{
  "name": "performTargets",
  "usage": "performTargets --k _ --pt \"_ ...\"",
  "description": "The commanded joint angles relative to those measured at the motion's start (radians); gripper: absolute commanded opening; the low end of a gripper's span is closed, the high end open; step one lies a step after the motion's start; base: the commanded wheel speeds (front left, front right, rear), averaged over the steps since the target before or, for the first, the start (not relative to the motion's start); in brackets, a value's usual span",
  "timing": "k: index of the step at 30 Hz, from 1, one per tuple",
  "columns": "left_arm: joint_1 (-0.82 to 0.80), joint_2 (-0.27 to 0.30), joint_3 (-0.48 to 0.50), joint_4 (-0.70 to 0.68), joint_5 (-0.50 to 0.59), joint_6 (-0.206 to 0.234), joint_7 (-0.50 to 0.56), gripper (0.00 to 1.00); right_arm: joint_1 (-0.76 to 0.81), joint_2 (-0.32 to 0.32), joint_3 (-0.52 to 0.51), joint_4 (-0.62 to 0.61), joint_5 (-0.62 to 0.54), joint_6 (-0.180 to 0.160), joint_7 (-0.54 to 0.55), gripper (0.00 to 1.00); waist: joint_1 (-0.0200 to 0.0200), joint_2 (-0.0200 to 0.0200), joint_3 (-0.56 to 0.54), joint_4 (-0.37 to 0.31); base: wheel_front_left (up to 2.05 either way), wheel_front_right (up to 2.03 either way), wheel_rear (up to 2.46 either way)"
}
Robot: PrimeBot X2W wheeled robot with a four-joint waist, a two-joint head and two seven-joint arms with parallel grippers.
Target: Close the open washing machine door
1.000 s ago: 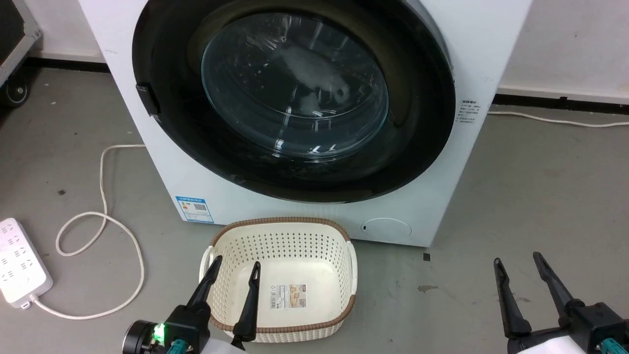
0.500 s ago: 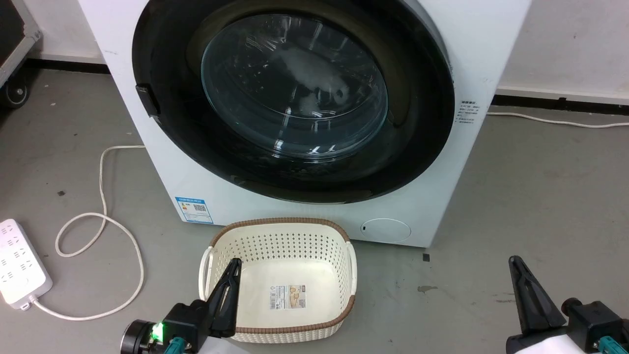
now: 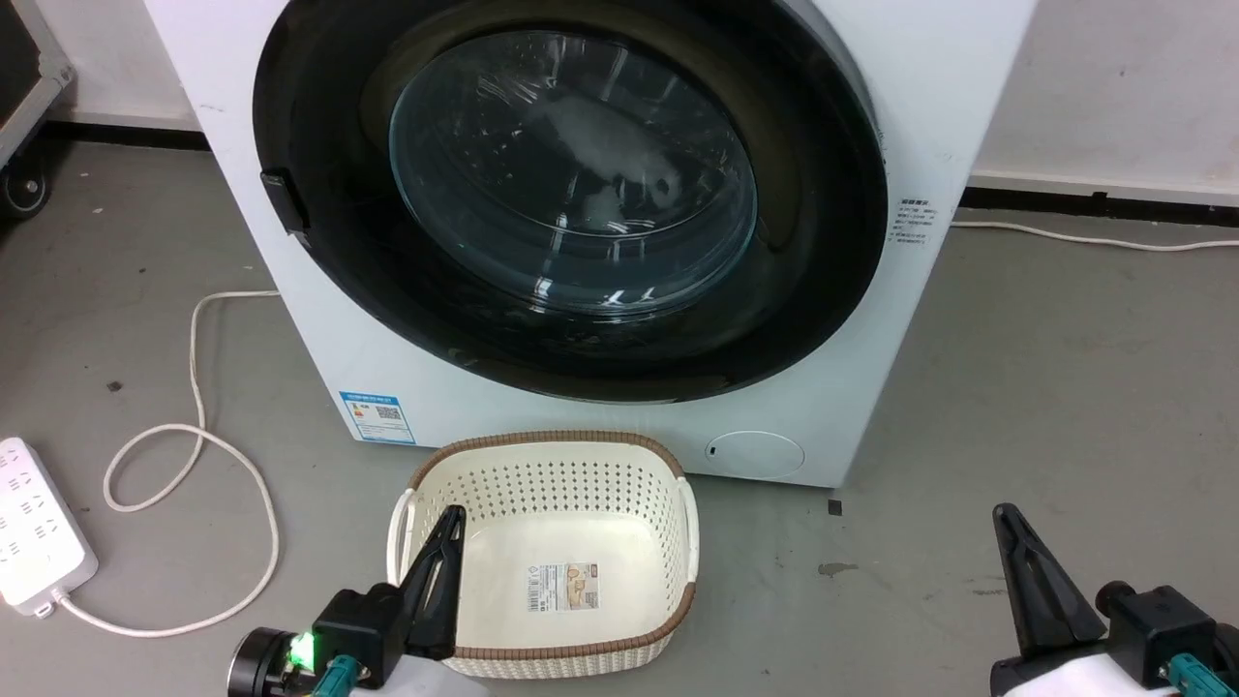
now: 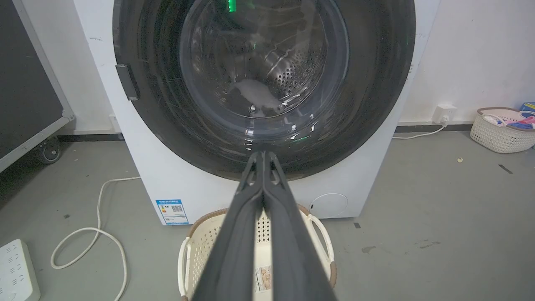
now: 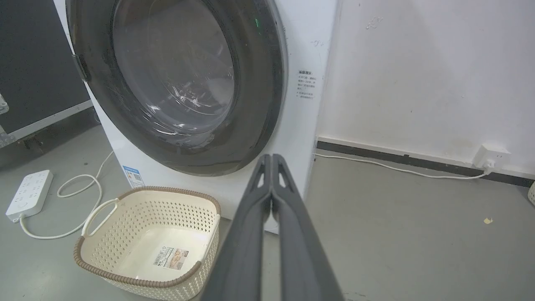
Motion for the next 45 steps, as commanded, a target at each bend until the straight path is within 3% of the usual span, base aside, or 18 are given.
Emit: performTargets --k 1,45 --pt "-0.004 -0.003 0.007 -0.007 0.007 0.005 0.006 0.00 -0.011 0.001 0.003 -0.007 -0.003 0.000 0.005 0.00 -0.0001 0.0000 0.000 -0.001 0.00 0.00 0.00" --pt "-0.010 -0.012 0.068 -0.048 0.037 0.023 0.097 0.00 -0.033 0.003 0.035 -0.032 -0.009 0.000 0.098 0.00 -0.0001 0.0000 -0.010 -0.025 0.00 0.00 0.00"
